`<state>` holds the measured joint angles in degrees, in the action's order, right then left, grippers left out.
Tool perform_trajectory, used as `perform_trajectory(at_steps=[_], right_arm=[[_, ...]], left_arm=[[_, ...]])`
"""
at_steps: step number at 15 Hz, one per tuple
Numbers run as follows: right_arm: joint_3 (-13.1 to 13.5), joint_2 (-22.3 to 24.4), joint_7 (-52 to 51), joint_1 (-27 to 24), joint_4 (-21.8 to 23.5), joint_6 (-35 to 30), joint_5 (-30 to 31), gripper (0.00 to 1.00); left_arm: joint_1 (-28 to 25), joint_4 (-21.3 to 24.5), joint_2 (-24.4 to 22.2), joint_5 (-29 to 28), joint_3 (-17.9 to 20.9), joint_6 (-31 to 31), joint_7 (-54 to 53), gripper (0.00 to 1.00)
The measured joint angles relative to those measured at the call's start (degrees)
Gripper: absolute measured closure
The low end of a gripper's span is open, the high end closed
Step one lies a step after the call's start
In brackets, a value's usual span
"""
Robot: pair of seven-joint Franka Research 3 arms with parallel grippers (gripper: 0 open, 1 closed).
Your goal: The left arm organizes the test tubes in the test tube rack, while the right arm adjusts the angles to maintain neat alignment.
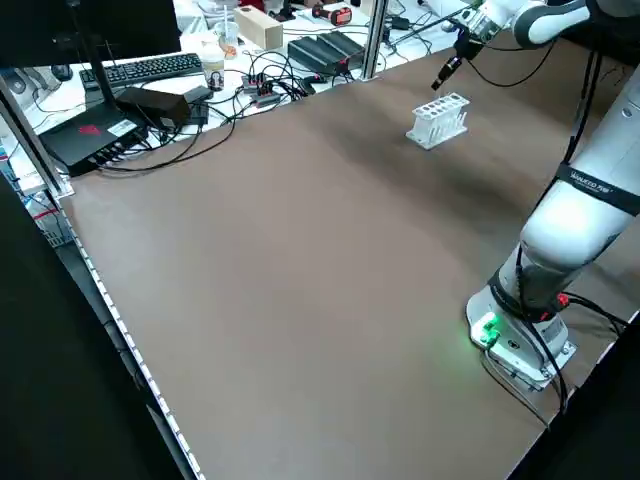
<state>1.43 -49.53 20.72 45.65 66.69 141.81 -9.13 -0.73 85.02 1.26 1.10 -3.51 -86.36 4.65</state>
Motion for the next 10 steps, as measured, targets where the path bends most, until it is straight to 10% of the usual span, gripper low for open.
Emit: perform_trajectory(at_steps=[10], right_arm=[[0.07,-0.49,-0.62,0.0,-0.01,-1.47,0.69,0.99]], left_arm=[[-0.08,0.04,0.39,0.0,0.0,-0.54,0.01,0.0]])
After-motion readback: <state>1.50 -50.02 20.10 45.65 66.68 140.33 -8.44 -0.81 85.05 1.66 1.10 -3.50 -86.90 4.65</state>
